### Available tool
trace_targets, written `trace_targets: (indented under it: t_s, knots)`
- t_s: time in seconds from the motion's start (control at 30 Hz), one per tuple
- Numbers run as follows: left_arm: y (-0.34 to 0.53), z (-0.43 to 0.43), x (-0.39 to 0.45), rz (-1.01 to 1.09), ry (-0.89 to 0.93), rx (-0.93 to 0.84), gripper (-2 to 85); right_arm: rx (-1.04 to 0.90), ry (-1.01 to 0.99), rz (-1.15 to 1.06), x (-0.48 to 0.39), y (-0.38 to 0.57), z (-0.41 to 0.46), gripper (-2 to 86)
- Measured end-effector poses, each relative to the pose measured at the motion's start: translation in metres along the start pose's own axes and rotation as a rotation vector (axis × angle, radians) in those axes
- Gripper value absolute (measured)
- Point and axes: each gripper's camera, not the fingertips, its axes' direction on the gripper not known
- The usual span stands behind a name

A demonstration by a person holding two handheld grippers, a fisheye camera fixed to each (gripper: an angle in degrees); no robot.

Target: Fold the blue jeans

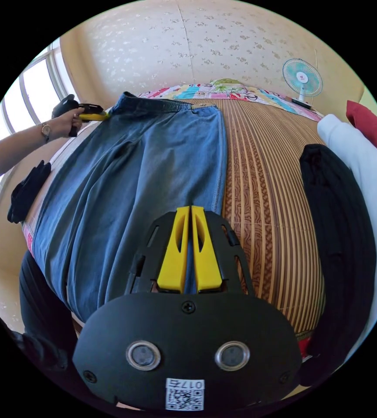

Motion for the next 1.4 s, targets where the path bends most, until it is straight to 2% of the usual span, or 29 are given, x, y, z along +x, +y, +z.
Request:
trace_targets:
  t_s: [0.07, 0.1, 0.13, 0.2, 0.33, 0.43, 0.6, 0.73, 0.8, 0.9, 0.97, 1.07, 1.27, 1.4]
  knots:
    - [0.01, -0.02, -0.03, -0.095, -0.014, 0.083, 6.2, 0.0, -0.003, 0.002, 0.002, 0.0, 0.001, 1.3]
    - [0.024, -0.025, -0.043, -0.092, 0.062, 0.087, 6.4, 0.0, -0.005, 0.002, 0.003, 0.0, 0.002, 1.3]
    - [0.041, -0.023, -0.047, -0.027, 0.138, 0.039, 6.5, 0.0, -0.007, 0.004, 0.004, 0.0, 0.002, 1.3]
    - [0.081, -0.018, -0.044, 0.097, 0.156, -0.057, 6.8, 0.0, -0.007, 0.004, 0.006, -0.001, 0.003, 1.3]
    - [0.235, -0.027, -0.037, 0.338, 0.207, -0.172, 7.4, 0.002, -0.009, 0.004, 0.01, -0.002, 0.004, 1.2]
    - [0.343, -0.043, -0.041, 0.389, 0.242, -0.197, 7.5, 0.002, -0.008, 0.005, 0.013, -0.004, 0.005, 1.2]
    - [0.44, -0.075, -0.031, 0.489, 0.14, -0.098, 7.4, 0.0, 0.002, 0.003, 0.019, -0.009, 0.004, 1.3]
    - [0.452, -0.072, -0.015, 0.645, 0.01, -0.146, 7.2, -0.011, -0.014, 0.014, 0.028, -0.015, 0.0, 1.7]
    - [0.448, -0.076, -0.015, 0.649, -0.014, -0.134, 7.1, -0.024, -0.05, 0.031, 0.037, -0.019, -0.004, 2.1]
    - [0.44, -0.087, -0.02, 0.612, 0.099, -0.117, 7.0, -0.11, -0.159, 0.027, 0.054, -0.028, -0.022, 3.3]
    - [0.438, -0.088, -0.022, 0.583, 0.15, -0.118, 6.9, -0.028, -0.17, -0.021, 0.058, -0.009, -0.062, 4.8]
    - [0.442, -0.081, -0.022, 0.569, 0.192, -0.147, 6.9, -0.006, -0.214, 0.03, 0.078, 0.035, -0.098, 7.7]
    - [0.461, -0.056, 0.001, 0.628, 0.264, -0.253, 6.9, -0.132, -0.337, 0.157, 0.116, 0.113, -0.099, 9.1]
    - [0.47, -0.044, 0.026, 0.69, 0.304, -0.315, 6.9, -0.182, -0.323, 0.181, 0.124, 0.12, -0.091, 7.4]
